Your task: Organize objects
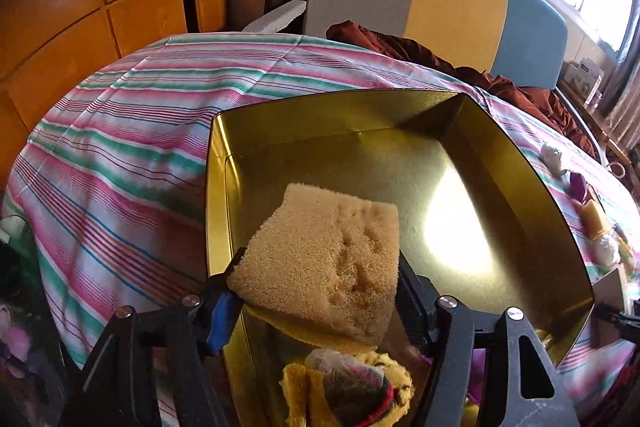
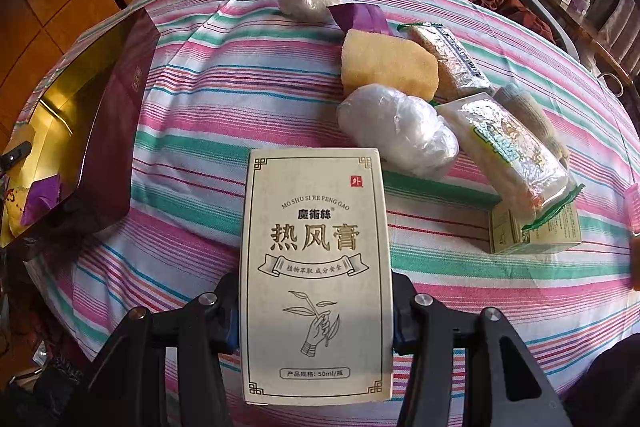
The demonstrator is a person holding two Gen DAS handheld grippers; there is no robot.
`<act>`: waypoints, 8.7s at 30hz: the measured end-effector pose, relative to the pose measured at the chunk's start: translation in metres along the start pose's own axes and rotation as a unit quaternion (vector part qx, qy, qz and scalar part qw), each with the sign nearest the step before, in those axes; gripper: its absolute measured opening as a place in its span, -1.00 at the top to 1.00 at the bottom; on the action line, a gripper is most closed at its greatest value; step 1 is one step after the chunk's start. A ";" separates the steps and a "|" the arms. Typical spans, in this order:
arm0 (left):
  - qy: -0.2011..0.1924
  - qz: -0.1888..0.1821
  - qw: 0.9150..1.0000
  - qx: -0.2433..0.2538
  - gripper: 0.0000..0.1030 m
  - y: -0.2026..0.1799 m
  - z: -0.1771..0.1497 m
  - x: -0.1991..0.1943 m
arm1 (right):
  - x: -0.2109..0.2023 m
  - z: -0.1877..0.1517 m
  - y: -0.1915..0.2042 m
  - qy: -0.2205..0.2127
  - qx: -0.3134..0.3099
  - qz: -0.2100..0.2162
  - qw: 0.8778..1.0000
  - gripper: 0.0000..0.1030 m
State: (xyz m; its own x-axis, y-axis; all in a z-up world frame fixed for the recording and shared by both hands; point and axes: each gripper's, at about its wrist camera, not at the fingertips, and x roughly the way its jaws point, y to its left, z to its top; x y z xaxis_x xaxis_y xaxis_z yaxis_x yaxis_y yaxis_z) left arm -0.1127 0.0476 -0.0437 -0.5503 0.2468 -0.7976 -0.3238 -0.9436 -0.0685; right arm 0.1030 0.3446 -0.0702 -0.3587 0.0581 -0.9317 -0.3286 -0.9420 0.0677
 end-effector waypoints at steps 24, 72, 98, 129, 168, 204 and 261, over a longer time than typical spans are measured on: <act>-0.093 0.012 0.995 -0.043 -0.62 0.032 -0.023 -0.079 | -0.072 0.062 0.124 -0.109 -0.080 0.102 0.986 -0.01; -0.089 0.023 0.994 -0.059 -0.90 0.046 -0.051 -0.099 | -0.024 0.067 0.251 -0.104 -0.185 0.121 0.970 -0.65; -0.084 -0.015 0.996 0.036 -0.99 -0.034 -0.044 -0.103 | -0.049 0.057 0.055 -0.144 -0.026 0.001 0.989 -0.65; -0.010 -0.182 0.950 0.252 -0.99 -0.258 -0.046 -0.065 | -0.053 0.018 -0.182 -0.144 0.370 0.007 0.918 -0.69; 0.090 -0.259 0.948 0.163 0.39 -0.332 -0.041 0.046 | -0.036 0.038 -0.163 -0.114 0.318 0.083 0.938 -0.69; 0.114 -0.247 0.959 0.079 -0.44 -0.306 -0.013 0.032 | -0.022 0.046 -0.139 -0.068 0.264 0.096 0.957 -0.69; 0.012 -0.178 0.954 0.241 0.29 -0.327 -0.064 0.024 | 0.018 0.048 -0.054 0.021 0.048 -0.054 0.997 0.07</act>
State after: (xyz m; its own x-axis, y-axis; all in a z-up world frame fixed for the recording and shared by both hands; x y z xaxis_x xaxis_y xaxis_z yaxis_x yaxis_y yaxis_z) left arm 0.0297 0.3474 -0.0787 -0.3227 0.5225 -0.7892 -0.8064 -0.5883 -0.0598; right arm 0.0724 0.4126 -0.0739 -0.2809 0.1412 -0.9493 -0.4452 -0.8954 -0.0014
